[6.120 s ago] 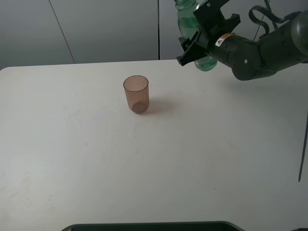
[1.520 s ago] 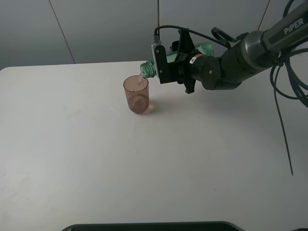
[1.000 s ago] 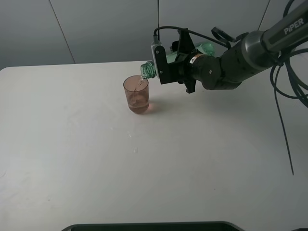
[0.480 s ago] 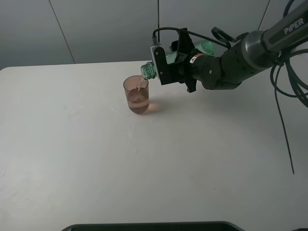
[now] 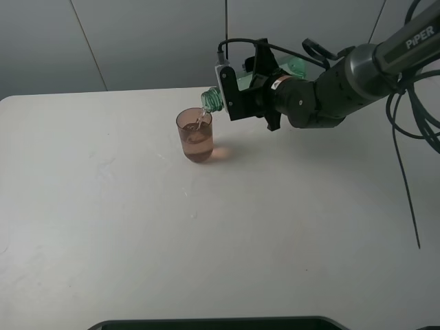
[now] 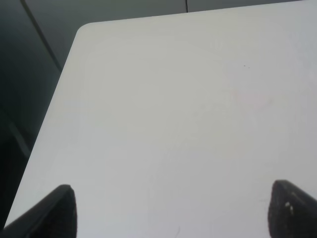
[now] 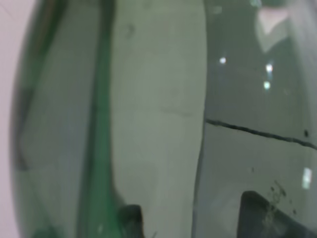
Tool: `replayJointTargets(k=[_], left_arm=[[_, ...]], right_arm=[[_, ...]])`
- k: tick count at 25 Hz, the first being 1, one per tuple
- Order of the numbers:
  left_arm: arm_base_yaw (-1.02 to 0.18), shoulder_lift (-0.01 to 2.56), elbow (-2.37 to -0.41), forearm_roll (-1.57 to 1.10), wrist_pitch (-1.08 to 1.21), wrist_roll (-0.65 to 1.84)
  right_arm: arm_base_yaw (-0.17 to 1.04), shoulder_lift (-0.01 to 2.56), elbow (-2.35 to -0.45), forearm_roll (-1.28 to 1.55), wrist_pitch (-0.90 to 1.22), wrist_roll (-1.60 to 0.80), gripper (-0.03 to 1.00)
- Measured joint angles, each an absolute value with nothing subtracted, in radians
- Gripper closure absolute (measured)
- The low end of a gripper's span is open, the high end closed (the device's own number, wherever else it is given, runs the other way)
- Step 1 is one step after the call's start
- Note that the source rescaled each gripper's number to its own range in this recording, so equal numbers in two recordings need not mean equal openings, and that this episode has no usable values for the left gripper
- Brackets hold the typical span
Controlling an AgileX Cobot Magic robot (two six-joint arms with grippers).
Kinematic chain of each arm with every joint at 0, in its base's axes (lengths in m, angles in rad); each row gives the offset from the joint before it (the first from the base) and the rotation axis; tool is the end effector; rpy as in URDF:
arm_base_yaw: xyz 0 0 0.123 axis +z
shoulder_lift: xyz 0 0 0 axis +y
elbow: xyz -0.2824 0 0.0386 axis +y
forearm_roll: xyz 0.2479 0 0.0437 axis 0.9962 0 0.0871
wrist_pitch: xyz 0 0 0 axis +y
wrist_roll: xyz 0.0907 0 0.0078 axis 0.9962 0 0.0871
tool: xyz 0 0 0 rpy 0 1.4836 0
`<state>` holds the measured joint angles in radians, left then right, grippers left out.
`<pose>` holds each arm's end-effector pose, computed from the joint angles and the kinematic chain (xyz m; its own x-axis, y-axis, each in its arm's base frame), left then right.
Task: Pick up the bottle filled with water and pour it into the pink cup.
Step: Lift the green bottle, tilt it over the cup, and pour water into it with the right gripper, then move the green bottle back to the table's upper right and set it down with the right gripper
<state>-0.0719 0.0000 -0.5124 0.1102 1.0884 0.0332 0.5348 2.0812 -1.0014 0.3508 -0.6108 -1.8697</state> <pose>-0.0071 0.0094 0.2788 -0.4657 0.1177 -0.8771 0.0250 0.9925 0.1200 0.3609 0.1930 0.1168 0.3468 -0.9340 0.0858 -0.3411 -0.2108 -0.9161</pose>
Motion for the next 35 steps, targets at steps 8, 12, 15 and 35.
replayJointTargets(k=[8, 12, 15, 35], left_arm=[[-0.072, 0.0, -0.512, 0.11, 1.088, 0.033], [-0.072, 0.0, -0.512, 0.11, 1.088, 0.033], [-0.072, 0.0, -0.512, 0.11, 1.088, 0.033], [-0.072, 0.0, -0.512, 0.11, 1.088, 0.033]], right_arm=[[0.535, 2.081, -1.001, 0.351, -0.63, -1.824, 0.97], [0.535, 2.081, -1.001, 0.351, -0.639, -1.744, 0.97], [0.535, 2.081, -1.001, 0.347, -0.651, -1.663, 0.97], [0.459, 1.847, -0.975, 0.291, -0.637, -0.457, 0.97]])
